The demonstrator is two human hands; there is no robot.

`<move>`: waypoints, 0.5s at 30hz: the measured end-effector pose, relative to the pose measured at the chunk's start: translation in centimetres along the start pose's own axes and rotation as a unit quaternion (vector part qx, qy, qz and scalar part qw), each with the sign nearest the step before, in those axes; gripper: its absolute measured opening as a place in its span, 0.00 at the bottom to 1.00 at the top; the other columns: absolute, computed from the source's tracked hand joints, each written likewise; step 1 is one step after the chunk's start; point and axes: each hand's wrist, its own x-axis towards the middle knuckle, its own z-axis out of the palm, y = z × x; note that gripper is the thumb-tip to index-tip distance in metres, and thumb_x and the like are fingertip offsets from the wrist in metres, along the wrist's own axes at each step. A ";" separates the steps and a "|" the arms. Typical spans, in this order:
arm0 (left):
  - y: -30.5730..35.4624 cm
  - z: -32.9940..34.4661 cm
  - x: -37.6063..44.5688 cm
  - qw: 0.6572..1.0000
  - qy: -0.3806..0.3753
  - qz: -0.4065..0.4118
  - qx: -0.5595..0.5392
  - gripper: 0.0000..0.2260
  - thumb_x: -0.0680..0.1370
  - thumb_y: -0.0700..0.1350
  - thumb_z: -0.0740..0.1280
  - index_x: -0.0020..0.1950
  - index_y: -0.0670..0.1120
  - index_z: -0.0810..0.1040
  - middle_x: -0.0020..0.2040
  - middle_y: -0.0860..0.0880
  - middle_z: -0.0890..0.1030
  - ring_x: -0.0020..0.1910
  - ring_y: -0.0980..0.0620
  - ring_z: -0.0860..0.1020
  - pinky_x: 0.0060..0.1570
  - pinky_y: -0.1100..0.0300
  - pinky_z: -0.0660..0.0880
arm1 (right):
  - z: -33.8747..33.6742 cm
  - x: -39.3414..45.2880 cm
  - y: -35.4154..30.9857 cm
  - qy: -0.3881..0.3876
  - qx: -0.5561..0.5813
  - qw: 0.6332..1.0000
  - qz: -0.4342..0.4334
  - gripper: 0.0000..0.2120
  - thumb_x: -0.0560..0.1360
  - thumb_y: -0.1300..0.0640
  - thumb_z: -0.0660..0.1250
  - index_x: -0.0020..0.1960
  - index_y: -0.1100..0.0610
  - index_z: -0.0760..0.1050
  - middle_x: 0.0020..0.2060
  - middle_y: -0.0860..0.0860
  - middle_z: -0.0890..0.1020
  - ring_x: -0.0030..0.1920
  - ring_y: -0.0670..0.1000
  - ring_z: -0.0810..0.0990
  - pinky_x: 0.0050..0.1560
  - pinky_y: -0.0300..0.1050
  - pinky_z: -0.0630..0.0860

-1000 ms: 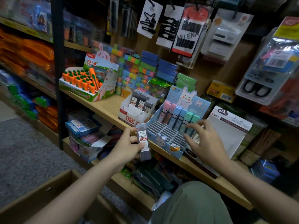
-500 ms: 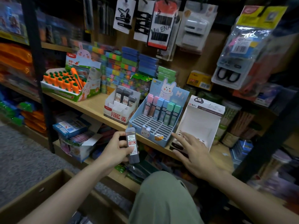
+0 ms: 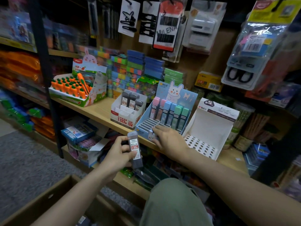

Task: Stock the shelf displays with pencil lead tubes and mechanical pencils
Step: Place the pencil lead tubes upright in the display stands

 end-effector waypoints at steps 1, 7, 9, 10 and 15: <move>0.0 0.0 0.1 1.000 0.001 0.001 -0.002 0.18 0.77 0.34 0.67 0.55 0.57 0.69 0.46 0.49 0.85 0.46 0.52 0.84 0.37 0.56 0.80 | 0.2 0.1 0.1 -0.014 0.023 1.000 0.003 0.12 0.81 0.53 0.60 0.60 0.56 0.74 0.57 0.53 0.79 0.57 0.55 0.77 0.55 0.47 0.72; 0.1 -0.2 0.4 1.000 0.009 0.006 -0.014 0.18 0.77 0.34 0.67 0.54 0.56 0.69 0.48 0.47 0.85 0.46 0.51 0.84 0.34 0.58 0.79 | 0.8 -1.9 1.7 0.015 0.069 0.997 -0.039 0.14 0.79 0.58 0.64 0.64 0.55 0.75 0.60 0.52 0.80 0.59 0.53 0.78 0.59 0.47 0.74; 0.2 0.0 0.3 1.000 0.012 0.007 -0.017 0.18 0.77 0.34 0.67 0.55 0.56 0.69 0.49 0.47 0.84 0.47 0.49 0.84 0.34 0.58 0.79 | 0.8 -2.2 1.9 0.014 0.073 0.996 -0.051 0.15 0.79 0.57 0.64 0.65 0.55 0.75 0.60 0.51 0.80 0.59 0.52 0.78 0.59 0.47 0.74; 0.2 0.0 0.3 1.000 0.011 0.007 -0.017 0.18 0.77 0.34 0.67 0.56 0.56 0.69 0.49 0.47 0.85 0.48 0.49 0.84 0.35 0.58 0.79 | 0.8 -2.2 1.8 0.011 0.072 0.996 -0.050 0.15 0.79 0.57 0.64 0.65 0.54 0.74 0.60 0.51 0.80 0.59 0.53 0.78 0.59 0.47 0.74; 1.0 -0.5 -0.1 0.999 -0.005 0.042 -0.002 0.19 0.78 0.35 0.66 0.61 0.57 0.70 0.51 0.48 0.85 0.52 0.48 0.83 0.51 0.47 0.80 | -0.4 -1.6 0.9 0.093 0.158 0.983 0.009 0.19 0.81 0.54 0.63 0.71 0.54 0.71 0.66 0.50 0.76 0.64 0.48 0.74 0.67 0.42 0.70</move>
